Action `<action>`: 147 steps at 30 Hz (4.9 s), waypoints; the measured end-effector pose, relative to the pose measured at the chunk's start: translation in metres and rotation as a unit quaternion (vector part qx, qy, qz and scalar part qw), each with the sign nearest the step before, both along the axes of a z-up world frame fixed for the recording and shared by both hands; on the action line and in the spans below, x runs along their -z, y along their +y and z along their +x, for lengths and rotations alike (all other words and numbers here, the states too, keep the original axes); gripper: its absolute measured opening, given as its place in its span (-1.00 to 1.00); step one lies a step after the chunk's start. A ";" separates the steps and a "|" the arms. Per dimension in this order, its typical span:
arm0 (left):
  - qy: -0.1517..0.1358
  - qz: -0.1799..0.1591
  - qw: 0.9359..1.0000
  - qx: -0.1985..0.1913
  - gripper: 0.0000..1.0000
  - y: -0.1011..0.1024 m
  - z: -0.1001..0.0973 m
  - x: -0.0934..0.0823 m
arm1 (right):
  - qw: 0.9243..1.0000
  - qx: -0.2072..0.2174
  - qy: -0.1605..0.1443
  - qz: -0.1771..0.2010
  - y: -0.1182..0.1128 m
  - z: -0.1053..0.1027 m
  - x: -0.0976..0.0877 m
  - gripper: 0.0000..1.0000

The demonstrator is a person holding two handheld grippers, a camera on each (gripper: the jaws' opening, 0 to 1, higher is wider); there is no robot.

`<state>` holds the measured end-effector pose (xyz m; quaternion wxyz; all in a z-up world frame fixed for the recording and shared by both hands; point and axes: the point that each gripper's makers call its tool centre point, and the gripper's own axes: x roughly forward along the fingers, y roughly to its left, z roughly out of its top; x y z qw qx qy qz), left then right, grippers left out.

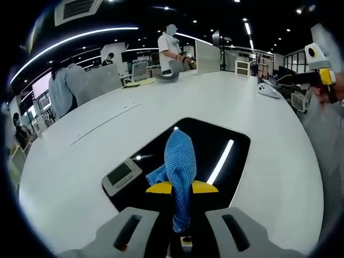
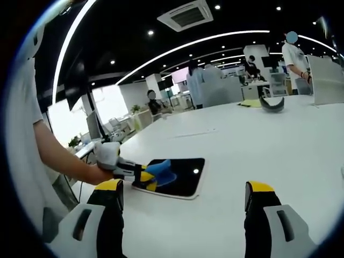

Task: Wipe the mirror surface with the cleaning cloth until all visible marks leave the cleaned area.

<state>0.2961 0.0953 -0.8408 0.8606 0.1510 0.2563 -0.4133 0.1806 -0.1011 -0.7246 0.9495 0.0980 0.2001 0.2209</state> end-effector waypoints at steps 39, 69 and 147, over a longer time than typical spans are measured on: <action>-0.003 0.009 0.999 -0.039 -0.85 0.050 -0.008 0.000 | 1.000 -0.024 0.006 -0.005 0.012 -0.005 0.002 0.85; 0.010 0.011 0.996 -0.091 -0.86 0.069 -0.011 0.000 | 1.000 -0.027 0.006 0.001 0.009 -0.021 0.003 0.84; -0.004 0.014 0.998 -0.063 -0.86 -0.019 -0.029 0.001 | 0.999 -0.034 -0.008 0.015 -0.030 -0.026 -0.003 0.83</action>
